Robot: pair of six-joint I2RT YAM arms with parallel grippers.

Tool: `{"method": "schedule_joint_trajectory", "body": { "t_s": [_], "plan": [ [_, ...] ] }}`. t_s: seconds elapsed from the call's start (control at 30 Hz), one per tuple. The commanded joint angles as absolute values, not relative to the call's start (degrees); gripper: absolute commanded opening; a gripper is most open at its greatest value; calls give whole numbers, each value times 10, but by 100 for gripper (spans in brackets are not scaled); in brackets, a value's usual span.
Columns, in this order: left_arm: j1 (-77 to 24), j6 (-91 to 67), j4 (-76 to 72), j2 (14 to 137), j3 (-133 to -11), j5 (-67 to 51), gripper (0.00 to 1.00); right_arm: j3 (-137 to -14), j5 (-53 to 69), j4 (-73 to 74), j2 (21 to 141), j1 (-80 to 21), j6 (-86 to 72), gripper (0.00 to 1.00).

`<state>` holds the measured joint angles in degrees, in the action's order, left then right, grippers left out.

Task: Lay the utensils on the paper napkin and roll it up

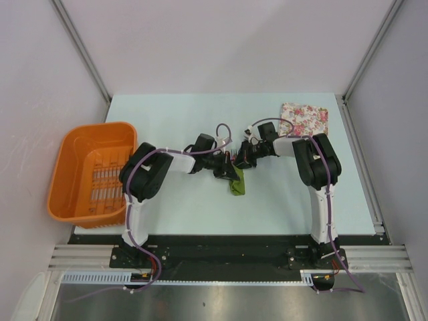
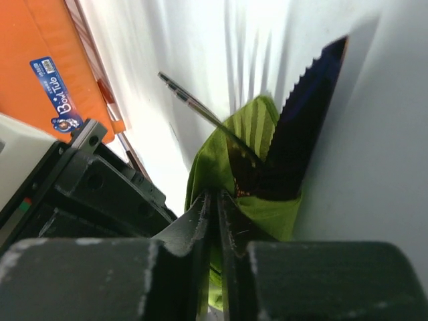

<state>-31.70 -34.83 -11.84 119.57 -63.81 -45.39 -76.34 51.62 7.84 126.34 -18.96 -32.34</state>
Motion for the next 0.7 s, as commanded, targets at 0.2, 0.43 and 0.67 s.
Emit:
{"method": "schedule_joint_trajectory", "body": {
  "t_s": [0.2,0.43,0.67],
  "plan": [
    [-302,-310,-94,1203,-613,-427,0,-777,521,152,1191,-163,-295,13],
    [-301,-309,-97,1203,-621,-435,0,-760,512,140,1219,-163,-297,8],
    [-302,-308,-107,1187,-621,-442,0,-754,498,131,1258,-168,-280,5]
  ]
}}
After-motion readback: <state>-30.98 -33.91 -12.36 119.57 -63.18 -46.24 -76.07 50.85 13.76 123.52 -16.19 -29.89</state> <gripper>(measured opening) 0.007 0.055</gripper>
